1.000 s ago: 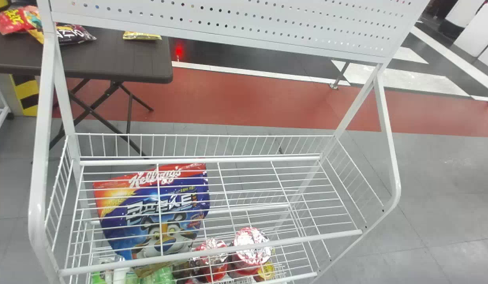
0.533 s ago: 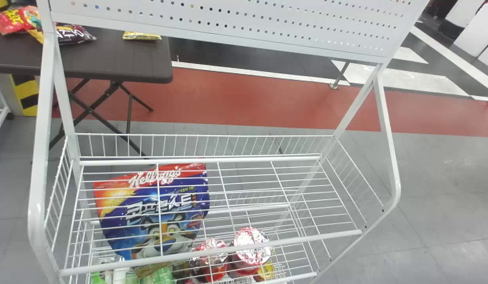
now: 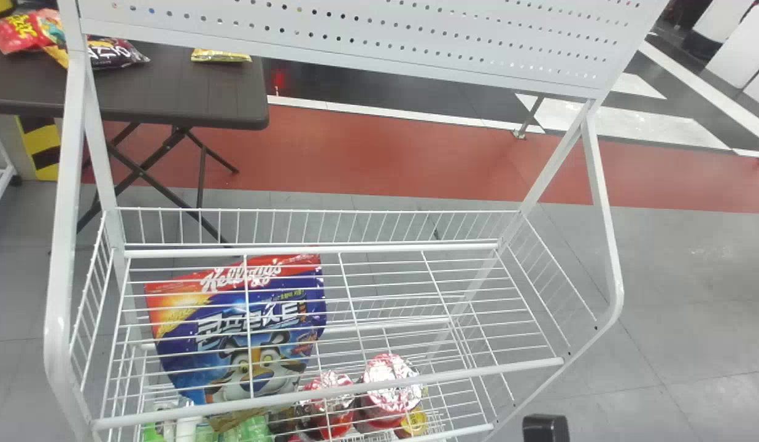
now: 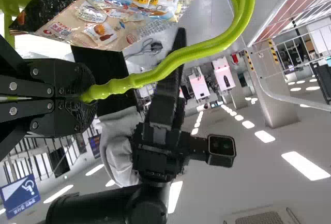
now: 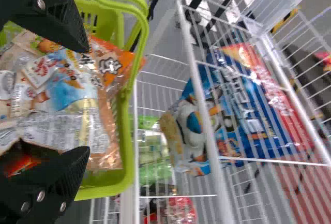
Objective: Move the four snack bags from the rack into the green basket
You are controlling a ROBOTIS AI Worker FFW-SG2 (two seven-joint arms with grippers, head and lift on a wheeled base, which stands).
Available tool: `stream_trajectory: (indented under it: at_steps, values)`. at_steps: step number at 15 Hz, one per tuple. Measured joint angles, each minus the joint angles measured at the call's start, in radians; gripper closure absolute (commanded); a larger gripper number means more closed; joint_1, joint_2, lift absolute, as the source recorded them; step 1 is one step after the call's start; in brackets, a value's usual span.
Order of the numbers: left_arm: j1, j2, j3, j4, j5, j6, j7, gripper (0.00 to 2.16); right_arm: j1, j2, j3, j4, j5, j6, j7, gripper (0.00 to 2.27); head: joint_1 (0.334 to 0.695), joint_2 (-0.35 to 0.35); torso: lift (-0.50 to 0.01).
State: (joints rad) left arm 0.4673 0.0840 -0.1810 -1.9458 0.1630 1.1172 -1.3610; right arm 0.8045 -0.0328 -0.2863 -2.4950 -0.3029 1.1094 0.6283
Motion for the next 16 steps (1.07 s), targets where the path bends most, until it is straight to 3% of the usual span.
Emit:
stream_trajectory:
  at_steps: [3,6,9,12,16]
  values:
    - [-0.001,-0.002,-0.002,0.000,-0.002,-0.001,0.001,1.48,0.006,0.020,-0.003,-0.016,-0.007,-0.242,-0.054,0.06,0.695,-0.350,0.000]
    - [-0.001,-0.003,-0.003,0.000,-0.003,0.001,0.002,1.48,0.013,0.032,0.046,0.022,0.011,-0.625,-0.203,0.06,0.695,-0.350,0.000]
    - [-0.001,-0.004,-0.004,-0.001,-0.003,0.002,0.005,1.48,0.030,0.033,0.148,0.077,0.133,-0.997,-0.371,0.06,0.695,-0.350,0.000]
    - [-0.002,-0.004,-0.005,0.000,-0.004,0.002,0.005,1.48,0.037,0.033,0.192,0.118,0.214,-1.143,-0.422,0.06,0.695,-0.350,0.000]
    - [-0.003,-0.004,-0.005,0.001,-0.004,0.002,0.005,1.48,0.038,0.033,0.194,0.130,0.226,-1.166,-0.424,0.06,0.695,-0.350,0.000]
